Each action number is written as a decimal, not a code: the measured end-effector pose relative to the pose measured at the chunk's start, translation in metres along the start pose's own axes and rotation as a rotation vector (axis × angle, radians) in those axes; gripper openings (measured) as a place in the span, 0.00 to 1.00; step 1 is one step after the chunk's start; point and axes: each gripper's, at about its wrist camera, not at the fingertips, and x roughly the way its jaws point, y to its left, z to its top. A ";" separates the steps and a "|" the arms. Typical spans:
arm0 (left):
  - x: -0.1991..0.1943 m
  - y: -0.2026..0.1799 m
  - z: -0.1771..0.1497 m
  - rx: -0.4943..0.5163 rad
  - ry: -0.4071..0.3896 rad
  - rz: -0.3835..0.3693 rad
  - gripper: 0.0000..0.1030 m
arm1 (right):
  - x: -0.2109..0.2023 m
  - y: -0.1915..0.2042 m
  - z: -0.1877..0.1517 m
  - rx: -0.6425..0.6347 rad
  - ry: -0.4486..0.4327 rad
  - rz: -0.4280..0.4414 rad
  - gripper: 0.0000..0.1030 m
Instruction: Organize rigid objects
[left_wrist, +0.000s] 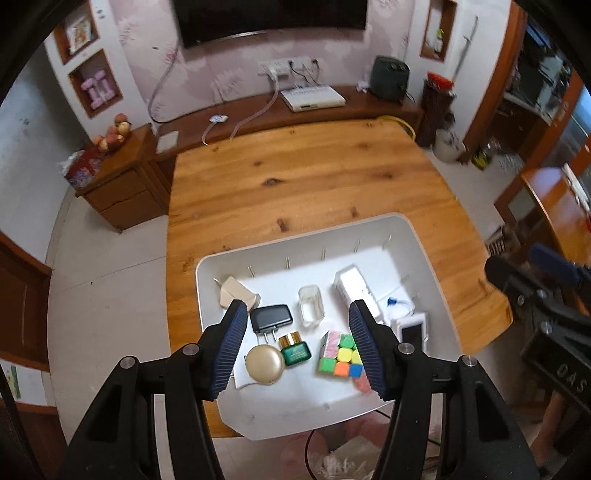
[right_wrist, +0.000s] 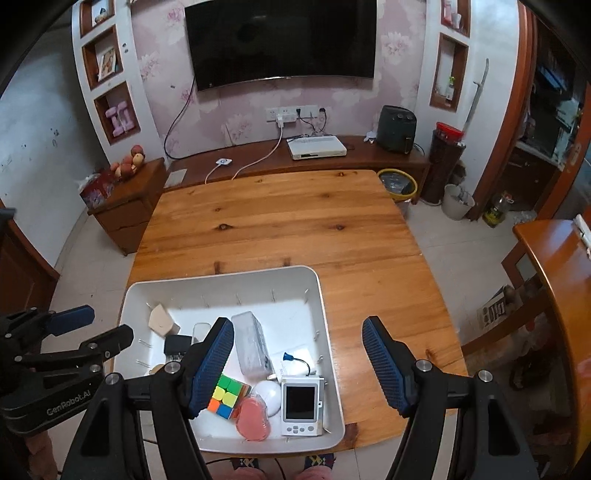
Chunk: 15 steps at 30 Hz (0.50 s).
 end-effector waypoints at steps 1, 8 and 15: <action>-0.004 -0.001 0.001 -0.015 -0.005 0.002 0.60 | -0.003 -0.001 0.002 0.010 0.001 0.022 0.71; -0.022 -0.008 0.001 -0.058 -0.039 0.034 0.60 | -0.032 0.002 0.013 -0.007 -0.045 0.063 0.71; -0.033 -0.005 0.002 -0.083 -0.066 0.037 0.60 | -0.050 0.011 0.018 -0.046 -0.093 0.065 0.71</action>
